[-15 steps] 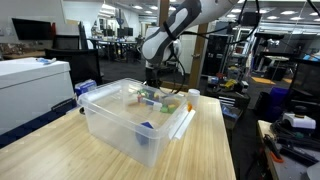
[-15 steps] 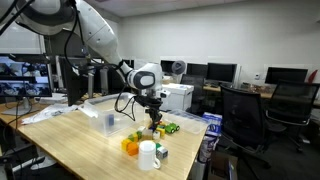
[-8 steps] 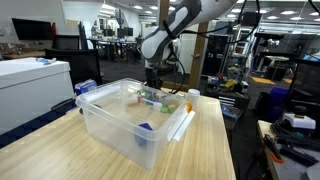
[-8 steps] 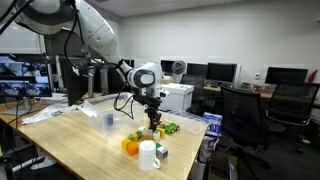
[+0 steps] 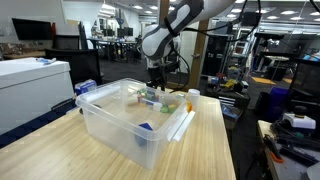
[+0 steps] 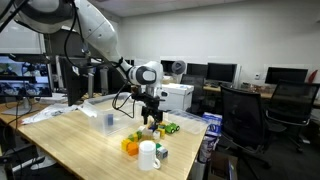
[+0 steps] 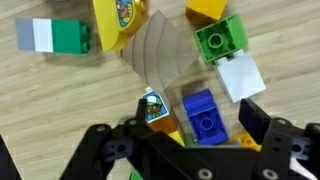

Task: Put the blue toy block in the transparent box, then put white and the yellow object in the box, then put the wooden toy block in the box

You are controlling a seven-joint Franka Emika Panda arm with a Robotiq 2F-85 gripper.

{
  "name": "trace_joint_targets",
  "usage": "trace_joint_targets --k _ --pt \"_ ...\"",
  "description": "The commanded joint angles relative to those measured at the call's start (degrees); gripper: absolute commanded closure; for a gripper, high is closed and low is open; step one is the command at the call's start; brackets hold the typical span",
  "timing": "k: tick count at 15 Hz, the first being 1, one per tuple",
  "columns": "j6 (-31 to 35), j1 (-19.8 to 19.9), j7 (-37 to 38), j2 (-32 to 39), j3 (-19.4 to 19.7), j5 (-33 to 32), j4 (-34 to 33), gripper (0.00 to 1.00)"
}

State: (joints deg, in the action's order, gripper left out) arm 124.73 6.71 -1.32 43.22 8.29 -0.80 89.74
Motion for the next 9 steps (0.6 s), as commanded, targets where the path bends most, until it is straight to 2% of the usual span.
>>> trace_joint_targets --k 1,9 --pt "-1.1 1.4 -5.1 -0.2 -1.0 -3.0 0.4 0.00" --pt "-1.1 3.5 -8.8 1.1 -0.6 -5.5 -0.4 0.00"
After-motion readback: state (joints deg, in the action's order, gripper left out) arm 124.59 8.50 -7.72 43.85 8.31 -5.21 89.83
